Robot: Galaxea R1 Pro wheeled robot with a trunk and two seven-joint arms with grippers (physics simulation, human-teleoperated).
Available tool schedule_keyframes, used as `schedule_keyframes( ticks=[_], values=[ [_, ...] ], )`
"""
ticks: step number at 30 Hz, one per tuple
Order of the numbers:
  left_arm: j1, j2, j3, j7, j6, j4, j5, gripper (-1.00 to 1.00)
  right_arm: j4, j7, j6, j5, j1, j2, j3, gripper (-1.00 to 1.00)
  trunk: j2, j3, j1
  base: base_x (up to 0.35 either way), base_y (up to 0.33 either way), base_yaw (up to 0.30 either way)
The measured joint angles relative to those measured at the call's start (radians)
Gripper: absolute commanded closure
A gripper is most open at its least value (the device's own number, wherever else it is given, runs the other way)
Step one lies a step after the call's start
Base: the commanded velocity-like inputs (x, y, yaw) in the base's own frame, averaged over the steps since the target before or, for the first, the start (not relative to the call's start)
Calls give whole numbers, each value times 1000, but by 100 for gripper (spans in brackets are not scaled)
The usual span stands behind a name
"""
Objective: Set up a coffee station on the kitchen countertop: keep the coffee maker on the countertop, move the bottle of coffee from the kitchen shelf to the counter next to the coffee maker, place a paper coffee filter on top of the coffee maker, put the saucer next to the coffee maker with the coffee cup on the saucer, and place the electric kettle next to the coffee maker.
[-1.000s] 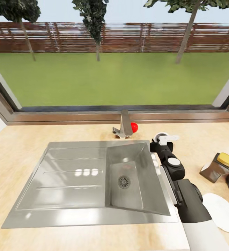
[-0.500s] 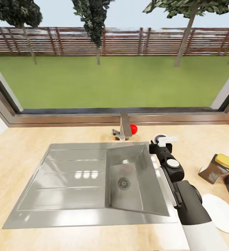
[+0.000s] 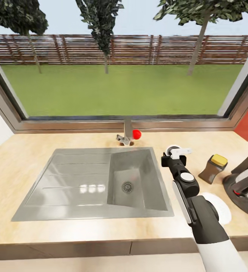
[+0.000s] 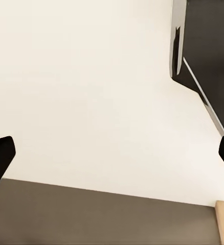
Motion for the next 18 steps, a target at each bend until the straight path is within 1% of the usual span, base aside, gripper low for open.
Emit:
schedule_keyframes(
  ticks=[4, 10, 13, 18],
  values=[
    [-1, 0, 0, 1, 0, 0, 1, -100, 0, 0, 0, 0, 0, 0, 0, 100, 0, 6, 0, -297, -107, 0],
    [-2, 0, 0, 2, 0, 0, 1, -100, 0, 0, 0, 0, 0, 0, 0, 100, 0, 16, 0, -268, -23, 0],
    [-3, 0, 0, 2, 0, 0, 1, -100, 0, 0, 1, 0, 0, 0, -1, 100, 0, 20, 0, -94, -3, 0],
    [-3, 0, 1, 2, 0, 0, 2, -100, 1, 0, 1, 0, 0, 0, 0, 100, 0, 28, -1, -17, -1, 0]
  ],
)
